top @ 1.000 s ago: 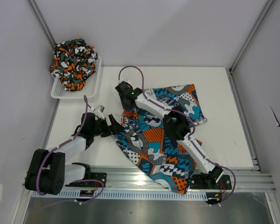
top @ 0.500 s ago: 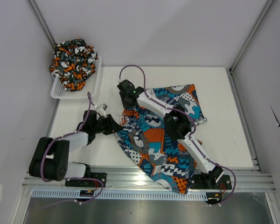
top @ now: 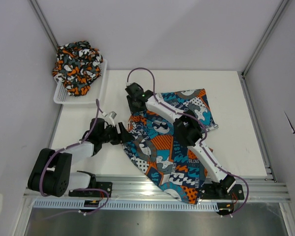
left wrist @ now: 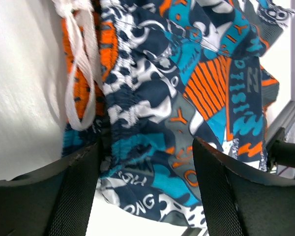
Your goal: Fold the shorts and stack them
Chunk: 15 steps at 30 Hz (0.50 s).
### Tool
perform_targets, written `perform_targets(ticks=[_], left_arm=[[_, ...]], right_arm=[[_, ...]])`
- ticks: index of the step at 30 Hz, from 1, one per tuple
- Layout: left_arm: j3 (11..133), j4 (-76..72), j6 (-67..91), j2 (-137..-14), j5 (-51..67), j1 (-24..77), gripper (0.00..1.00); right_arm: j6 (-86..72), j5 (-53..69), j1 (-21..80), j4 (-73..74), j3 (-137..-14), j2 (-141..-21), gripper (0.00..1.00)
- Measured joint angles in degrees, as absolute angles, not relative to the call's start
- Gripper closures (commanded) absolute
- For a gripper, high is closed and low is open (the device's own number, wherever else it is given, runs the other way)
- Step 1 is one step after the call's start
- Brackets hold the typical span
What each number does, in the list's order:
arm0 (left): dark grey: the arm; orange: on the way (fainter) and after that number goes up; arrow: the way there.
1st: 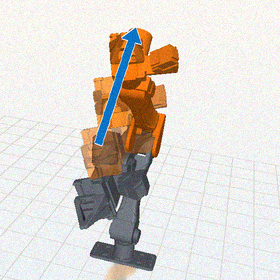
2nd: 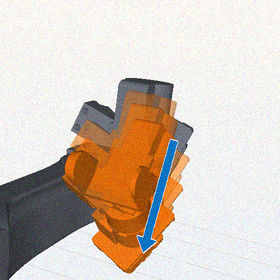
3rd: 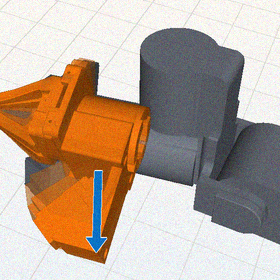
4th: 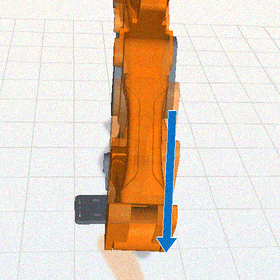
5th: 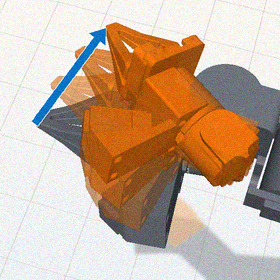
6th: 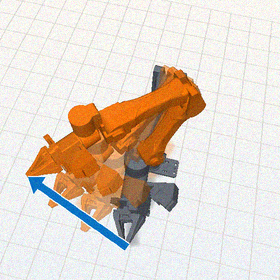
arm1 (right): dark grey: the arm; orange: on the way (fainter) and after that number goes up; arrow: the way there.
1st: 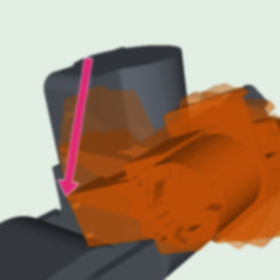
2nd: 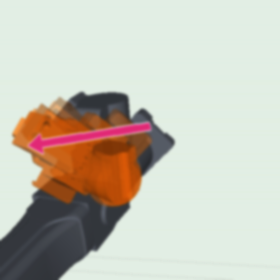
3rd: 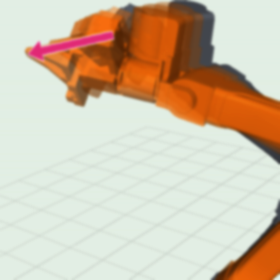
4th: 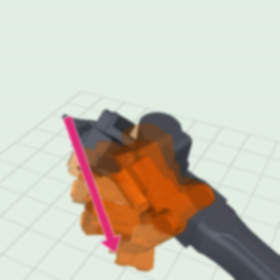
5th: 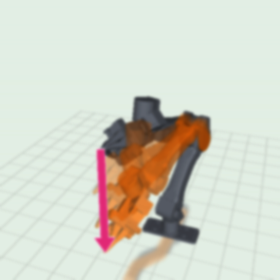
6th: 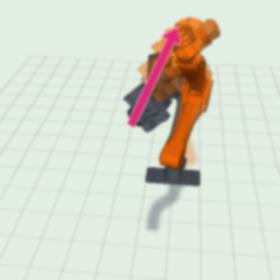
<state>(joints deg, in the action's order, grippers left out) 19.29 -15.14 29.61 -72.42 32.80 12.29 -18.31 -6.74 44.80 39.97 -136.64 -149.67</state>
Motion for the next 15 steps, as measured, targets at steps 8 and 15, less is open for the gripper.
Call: perform_targets(ticks=[8, 15], left_arm=[[25.8, -12.2, 29.2, -79.7, 30.1, 12.4, 0.26], [26.7, -11.2, 27.5, -79.7, 28.8, 12.4, 0.73]], right_arm=[[-18.3, -6.5, 44.7, 39.9, -136.6, -149.7, 0.64], [-18.3, -5.9, 44.5, 39.9, -136.6, -149.7, 0.64]])
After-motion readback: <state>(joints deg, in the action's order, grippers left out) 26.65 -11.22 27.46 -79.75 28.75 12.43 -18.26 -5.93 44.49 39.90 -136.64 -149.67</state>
